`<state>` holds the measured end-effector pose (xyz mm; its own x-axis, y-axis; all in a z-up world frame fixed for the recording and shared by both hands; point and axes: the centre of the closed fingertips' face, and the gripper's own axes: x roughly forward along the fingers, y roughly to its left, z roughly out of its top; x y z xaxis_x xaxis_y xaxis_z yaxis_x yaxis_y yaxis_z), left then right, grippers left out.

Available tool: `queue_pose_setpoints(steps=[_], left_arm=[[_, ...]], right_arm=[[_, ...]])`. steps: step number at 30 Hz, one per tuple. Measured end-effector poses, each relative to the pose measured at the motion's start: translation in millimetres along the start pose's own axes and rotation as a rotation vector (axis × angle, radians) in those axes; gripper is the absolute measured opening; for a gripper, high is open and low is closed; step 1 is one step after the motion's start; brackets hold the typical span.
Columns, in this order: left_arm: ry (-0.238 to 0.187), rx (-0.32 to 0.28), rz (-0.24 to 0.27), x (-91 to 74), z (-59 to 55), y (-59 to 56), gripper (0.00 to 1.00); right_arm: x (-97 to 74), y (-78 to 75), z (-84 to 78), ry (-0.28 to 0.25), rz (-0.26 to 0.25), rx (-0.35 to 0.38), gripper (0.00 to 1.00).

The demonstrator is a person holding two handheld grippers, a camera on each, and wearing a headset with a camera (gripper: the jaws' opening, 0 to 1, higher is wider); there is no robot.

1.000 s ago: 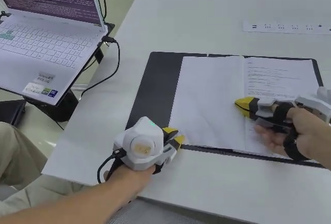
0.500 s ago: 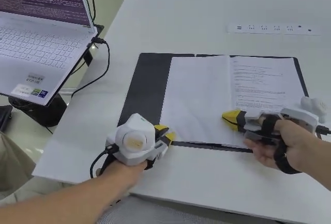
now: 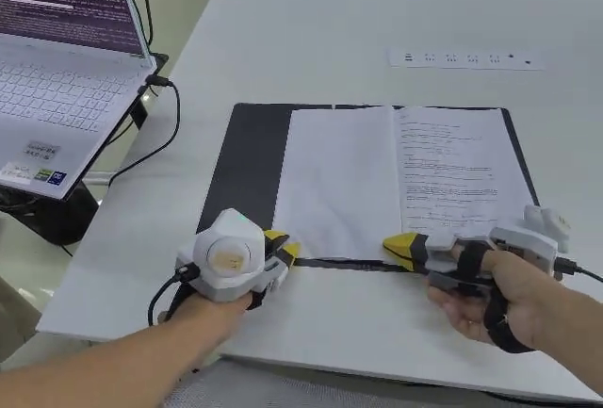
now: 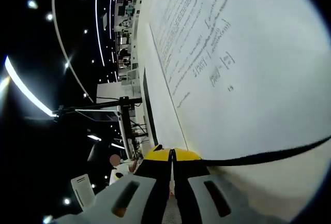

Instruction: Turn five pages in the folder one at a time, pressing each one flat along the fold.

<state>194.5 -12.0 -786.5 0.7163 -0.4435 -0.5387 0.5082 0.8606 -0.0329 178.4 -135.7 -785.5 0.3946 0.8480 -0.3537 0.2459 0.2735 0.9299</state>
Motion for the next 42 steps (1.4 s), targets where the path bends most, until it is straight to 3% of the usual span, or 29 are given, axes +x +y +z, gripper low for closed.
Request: queue_pose_setpoints(steps=[4,8,11,14,15,17,21,24,27,31,34,39,42], left_arm=[[0.004,0.004,0.0,0.3,-0.1,-0.1,0.09],[0.011,-0.007,0.004,0.4,-0.4,-0.1,0.09],[0.018,-0.043,0.004,0.9,0.2,0.9,0.1],[0.034,-0.172,-0.038,0.0,2.0,-5.4,0.16],[0.061,-0.206,-0.034,-2.6,1.1,-5.2,0.16],[0.081,-0.219,-0.029,-6.9,3.1,-4.3,0.14],[0.038,-0.275,-0.034,-23.5,19.9,-5.4,0.18],[0.004,-0.267,-0.034,-36.2,32.5,-5.5,0.22],[-0.011,-0.279,-0.026,-47.7,39.6,-4.6,0.27],[-0.029,-0.28,0.004,-64.3,45.0,-1.7,0.32],[-0.029,-0.302,0.027,-75.8,46.2,-0.4,0.41],[-0.049,-0.286,0.056,-91.4,49.7,-1.6,0.58],[-0.051,-0.273,0.053,-98.6,51.1,-5.7,0.59]], right_arm=[[-10.1,-12.4,-29.0,0.072,-0.069,-0.047,0.0],[-21.2,-0.9,-43.2,0.062,-0.02,-0.013,0.0],[-32.8,13.0,-46.3,0.045,-0.012,-0.063,0.0],[-45.5,22.9,-33.7,-0.032,-0.025,-0.142,0.0],[-49.5,26.0,-31.0,-0.051,-0.027,-0.151,0.0],[-61.0,31.0,-19.6,-0.117,-0.047,-0.213,0.0],[-85.8,36.6,-0.2,-0.23,-0.092,-0.284,0.0],[-108.5,43.3,11.9,-0.299,-0.121,-0.37,0.01],[-122.6,48.1,17.8,-0.334,-0.136,-0.399,0.07],[-145.4,56.7,28.2,-0.395,-0.178,-0.497,0.18],[-155.3,62.5,24.8,-0.408,-0.211,-0.552,0.26],[-170.8,61.7,29.0,-0.435,-0.329,-0.754,0.45],[-178.9,57.1,31.2,-0.429,-0.408,-0.868,0.55]])
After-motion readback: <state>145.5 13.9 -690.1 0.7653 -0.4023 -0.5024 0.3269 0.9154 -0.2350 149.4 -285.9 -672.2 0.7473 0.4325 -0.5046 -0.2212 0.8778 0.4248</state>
